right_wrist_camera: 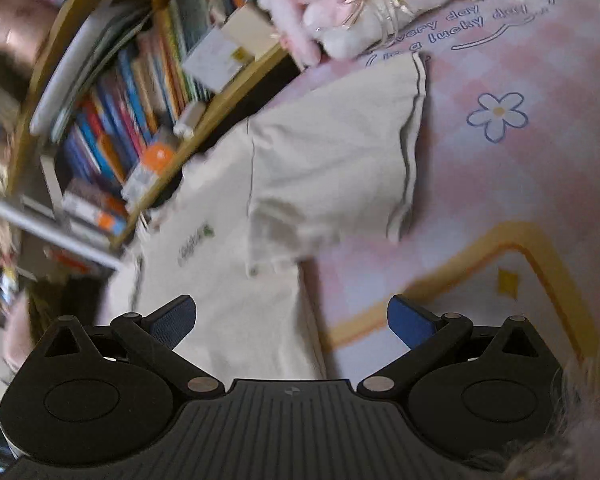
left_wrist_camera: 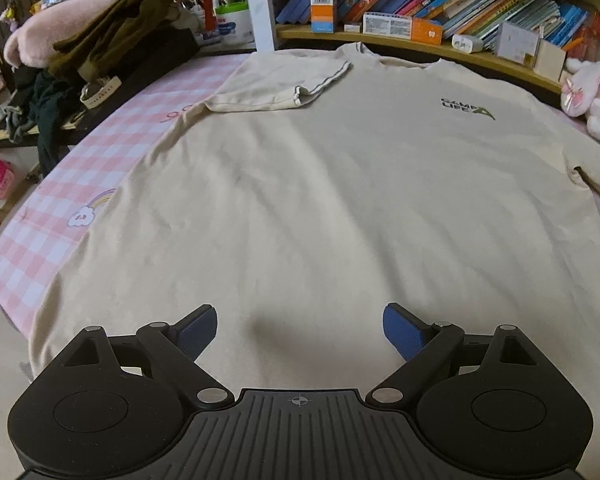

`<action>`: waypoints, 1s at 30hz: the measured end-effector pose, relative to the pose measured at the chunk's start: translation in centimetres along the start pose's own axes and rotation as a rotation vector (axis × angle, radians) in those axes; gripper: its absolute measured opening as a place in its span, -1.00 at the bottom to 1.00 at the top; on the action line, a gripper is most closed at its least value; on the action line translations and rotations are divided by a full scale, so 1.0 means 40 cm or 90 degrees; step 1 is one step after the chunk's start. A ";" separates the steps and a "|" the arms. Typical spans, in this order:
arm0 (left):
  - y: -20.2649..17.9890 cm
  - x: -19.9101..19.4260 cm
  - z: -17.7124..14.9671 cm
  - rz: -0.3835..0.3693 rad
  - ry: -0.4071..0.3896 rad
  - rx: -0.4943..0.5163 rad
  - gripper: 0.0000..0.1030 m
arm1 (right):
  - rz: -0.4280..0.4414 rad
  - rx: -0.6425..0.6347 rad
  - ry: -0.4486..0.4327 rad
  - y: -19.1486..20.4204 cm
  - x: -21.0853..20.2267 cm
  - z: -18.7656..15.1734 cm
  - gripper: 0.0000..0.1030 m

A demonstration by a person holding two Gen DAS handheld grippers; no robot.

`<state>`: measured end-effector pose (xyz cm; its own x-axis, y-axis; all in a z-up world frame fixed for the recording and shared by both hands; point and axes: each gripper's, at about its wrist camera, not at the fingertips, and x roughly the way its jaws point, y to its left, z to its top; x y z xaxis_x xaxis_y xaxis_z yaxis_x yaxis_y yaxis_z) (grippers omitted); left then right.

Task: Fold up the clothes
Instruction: 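Move the right gripper toward the folded sleeve near the collar, then grasp the sleeve with the right gripper and fold it onto the body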

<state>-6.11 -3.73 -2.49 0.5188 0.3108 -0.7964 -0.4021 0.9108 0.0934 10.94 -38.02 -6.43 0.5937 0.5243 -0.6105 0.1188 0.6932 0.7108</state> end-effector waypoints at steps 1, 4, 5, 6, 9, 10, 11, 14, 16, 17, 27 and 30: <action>-0.002 -0.001 0.001 0.004 0.001 0.002 0.79 | 0.011 0.022 -0.002 -0.009 0.006 0.017 1.00; -0.005 -0.002 0.002 0.014 0.007 0.008 0.79 | 0.063 0.108 -0.010 -0.051 0.020 0.053 1.00; -0.006 -0.002 0.002 0.016 0.008 0.009 0.79 | 0.080 0.137 -0.012 -0.065 0.024 0.065 1.00; -0.006 -0.002 0.001 0.018 0.010 0.010 0.79 | 0.094 0.174 -0.020 -0.080 0.026 0.075 1.00; -0.005 -0.001 0.002 0.022 0.015 0.012 0.79 | 0.095 0.245 -0.028 -0.100 0.031 0.103 1.00; -0.005 0.000 0.002 0.023 0.016 0.013 0.79 | 0.093 0.262 -0.028 -0.105 0.032 0.111 0.97; -0.004 0.000 0.003 0.022 0.015 0.014 0.79 | 0.085 0.273 -0.030 -0.110 0.033 0.118 0.95; -0.003 0.003 0.005 0.018 0.014 0.016 0.79 | 0.059 0.265 -0.033 -0.109 0.036 0.140 0.82; -0.001 0.004 0.004 0.015 0.014 0.016 0.79 | 0.031 0.254 -0.030 -0.105 0.042 0.153 0.34; 0.001 0.005 0.004 0.014 0.014 0.016 0.79 | 0.016 0.253 -0.025 -0.106 0.045 0.157 0.18; 0.073 0.011 -0.011 0.025 0.021 -0.023 0.79 | -0.142 0.002 -0.108 0.054 0.058 0.187 -0.82; 0.112 0.011 -0.018 0.039 0.023 -0.050 0.79 | -0.147 -0.286 -0.112 0.242 0.121 0.147 -0.82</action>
<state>-8.22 0.30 -2.86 0.4638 0.3543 -0.8120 -0.4908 0.8658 0.0975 19.66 -31.68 -0.43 0.7215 0.2689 -0.6381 -0.0674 0.9444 0.3217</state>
